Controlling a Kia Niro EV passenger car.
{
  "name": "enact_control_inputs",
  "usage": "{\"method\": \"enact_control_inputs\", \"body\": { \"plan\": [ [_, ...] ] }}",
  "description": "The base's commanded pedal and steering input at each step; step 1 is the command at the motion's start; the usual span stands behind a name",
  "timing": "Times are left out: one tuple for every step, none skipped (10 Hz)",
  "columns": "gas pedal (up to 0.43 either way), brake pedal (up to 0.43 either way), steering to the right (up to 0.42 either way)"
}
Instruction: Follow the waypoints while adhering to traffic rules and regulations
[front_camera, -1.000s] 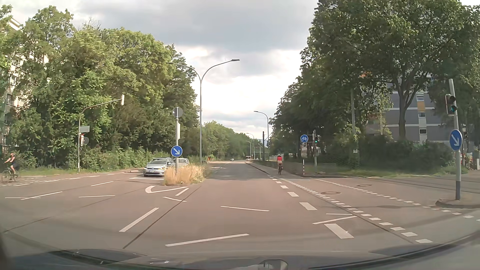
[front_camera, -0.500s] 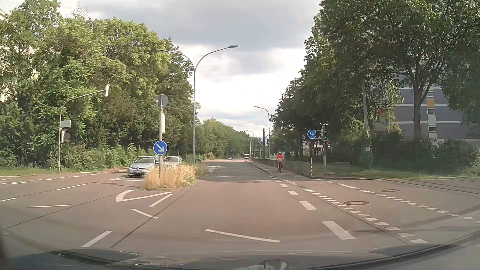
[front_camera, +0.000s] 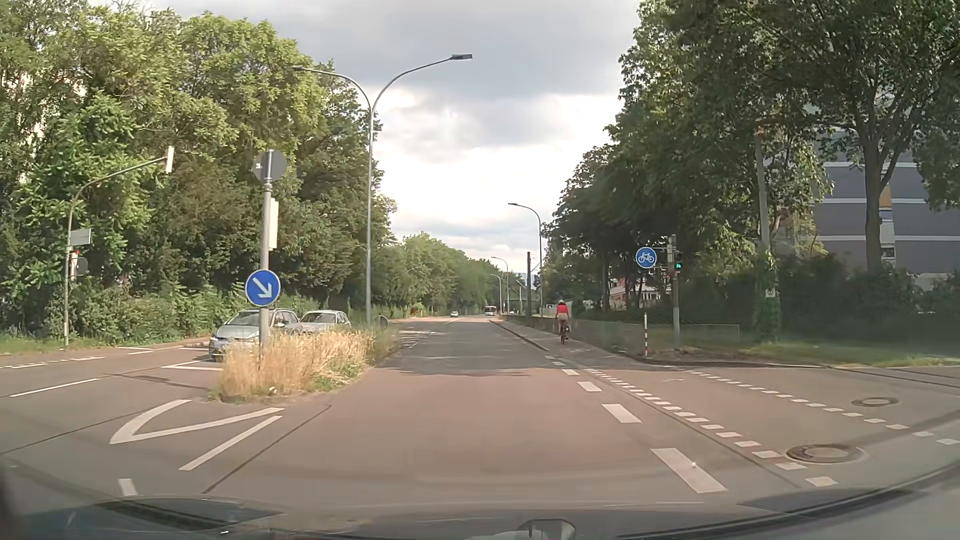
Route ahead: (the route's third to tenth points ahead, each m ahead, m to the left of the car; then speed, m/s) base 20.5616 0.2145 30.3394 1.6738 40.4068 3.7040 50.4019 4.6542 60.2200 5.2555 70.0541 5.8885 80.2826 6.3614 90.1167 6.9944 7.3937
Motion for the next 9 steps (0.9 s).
{"method": "enact_control_inputs", "body": {
  "plan": [
    [0.268, 0.000, 0.002],
    [0.268, 0.000, 0.002],
    [0.268, 0.000, 0.002],
    [0.268, 0.000, 0.002],
    [0.268, 0.000, 0.002],
    [0.268, 0.000, 0.002],
    [0.268, 0.000, 0.002],
    [0.268, 0.000, 0.002],
    [0.268, 0.000, 0.002]
  ]
}}
